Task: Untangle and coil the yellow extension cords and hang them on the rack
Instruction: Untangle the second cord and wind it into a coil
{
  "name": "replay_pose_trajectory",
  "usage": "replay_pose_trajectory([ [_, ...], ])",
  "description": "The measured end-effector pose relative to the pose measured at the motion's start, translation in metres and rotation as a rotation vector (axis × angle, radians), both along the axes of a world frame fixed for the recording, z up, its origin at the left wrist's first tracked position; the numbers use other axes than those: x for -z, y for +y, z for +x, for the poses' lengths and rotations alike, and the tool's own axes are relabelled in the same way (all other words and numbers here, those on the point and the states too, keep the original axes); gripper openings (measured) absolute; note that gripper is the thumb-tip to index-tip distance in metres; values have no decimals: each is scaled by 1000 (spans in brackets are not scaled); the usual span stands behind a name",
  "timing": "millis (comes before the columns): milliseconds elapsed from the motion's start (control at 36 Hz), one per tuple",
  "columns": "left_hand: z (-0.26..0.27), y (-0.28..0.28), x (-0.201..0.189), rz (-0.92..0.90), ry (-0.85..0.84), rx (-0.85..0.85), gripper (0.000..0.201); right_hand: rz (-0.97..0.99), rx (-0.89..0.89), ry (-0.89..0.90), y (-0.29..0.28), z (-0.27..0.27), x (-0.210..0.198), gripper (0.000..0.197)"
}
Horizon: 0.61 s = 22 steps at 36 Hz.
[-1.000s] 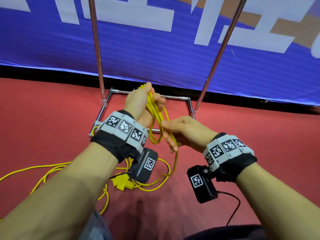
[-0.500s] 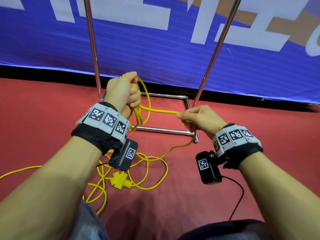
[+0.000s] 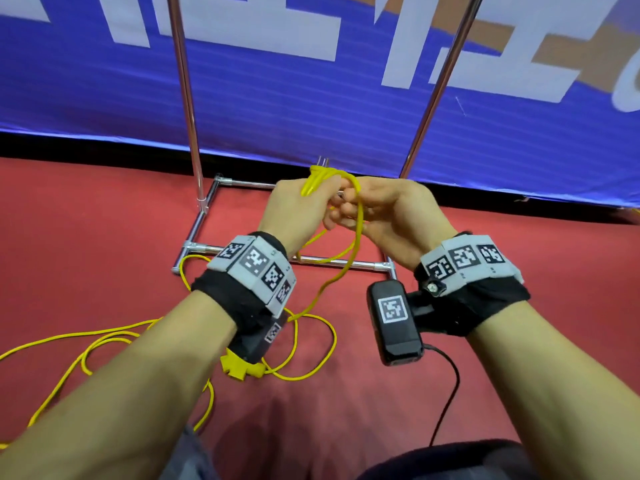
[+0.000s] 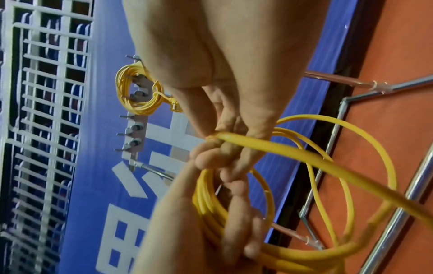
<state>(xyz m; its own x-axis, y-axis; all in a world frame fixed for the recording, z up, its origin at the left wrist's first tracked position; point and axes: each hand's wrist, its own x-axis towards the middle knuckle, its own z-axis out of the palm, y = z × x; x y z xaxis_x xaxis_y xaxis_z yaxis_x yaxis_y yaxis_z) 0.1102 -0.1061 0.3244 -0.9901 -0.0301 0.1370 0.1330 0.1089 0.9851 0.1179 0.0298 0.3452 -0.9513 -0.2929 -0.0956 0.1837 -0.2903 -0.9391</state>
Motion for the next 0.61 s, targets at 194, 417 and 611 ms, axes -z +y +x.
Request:
replay_pose_trajectory([
  [194,0,11,10,199,-185,-76,43,411,-80,173,-11,4,6,13],
  [417,-15,-14,5,398,-135,-220,25,599,-126,145,-8,5,16,30],
  [611,-25,-34,5,480,-92,-249,24,695,-177,235,9,7,23,20],
])
